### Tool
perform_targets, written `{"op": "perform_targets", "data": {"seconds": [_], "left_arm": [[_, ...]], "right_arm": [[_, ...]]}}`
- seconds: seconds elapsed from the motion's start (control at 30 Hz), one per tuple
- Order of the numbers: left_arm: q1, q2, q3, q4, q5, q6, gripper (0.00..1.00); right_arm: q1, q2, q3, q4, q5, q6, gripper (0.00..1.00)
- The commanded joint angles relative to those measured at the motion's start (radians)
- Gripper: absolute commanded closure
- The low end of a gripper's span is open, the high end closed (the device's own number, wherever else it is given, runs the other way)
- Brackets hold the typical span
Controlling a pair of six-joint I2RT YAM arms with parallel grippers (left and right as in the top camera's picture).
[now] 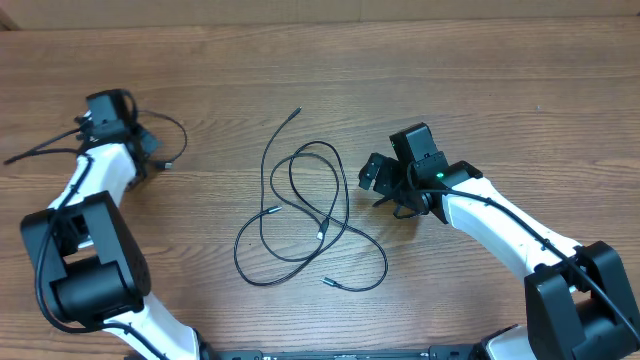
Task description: Untangle cables
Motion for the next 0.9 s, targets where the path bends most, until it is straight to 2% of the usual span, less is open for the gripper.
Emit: {"op": "perform_targets", "data": {"seconds": [0.0, 0.1, 0.13, 0.17, 0.33, 0.53, 0.6, 0.8, 0.87], "left_arm": [[0.037, 0.002, 0.009, 0.028, 0.143, 0.021, 0.45], [0.051, 0.002, 0.011, 0.044, 0.287, 0.021, 0.24], [0.05, 0.002, 0.019, 0.042, 0.332, 0.021, 0.07], [0.05, 0.001, 0.028, 0.032, 0.354, 0.021, 0.0], [0.047, -0.04, 0.103, -0.084, 0.442, 0.013, 0.0], [0.014, -0.184, 0.119, -0.175, 0.45, -0.025, 0.0], [-0.011, -0.225, 0.119, -0.251, 0.481, -0.012, 0.09], [-0.174, -0.226, 0.083, -0.541, 0.512, 0.026, 0.13], [-0.247, -0.224, 0.049, -0.565, 0.512, 0.053, 0.12]], "right_arm": [[-0.001, 0.005, -0.002, 0.003, -0.001, 0.001, 0.0], [-0.001, 0.005, -0.002, 0.003, -0.001, 0.001, 0.0], [-0.001, 0.005, -0.002, 0.003, -0.001, 0.001, 0.0], [-0.001, 0.005, -0.002, 0.003, -0.001, 0.001, 0.0], [-0.001, 0.005, -0.002, 0.003, -0.001, 0.001, 0.0], [-0.001, 0.005, -0.002, 0.003, -0.001, 0.001, 0.0], [-0.001, 0.005, -0.002, 0.003, -0.001, 0.001, 0.0], [-0.001, 0.005, -0.002, 0.003, -0.001, 0.001, 0.0], [-0.001, 0.005, -0.002, 0.003, -0.001, 0.001, 0.0]]}}
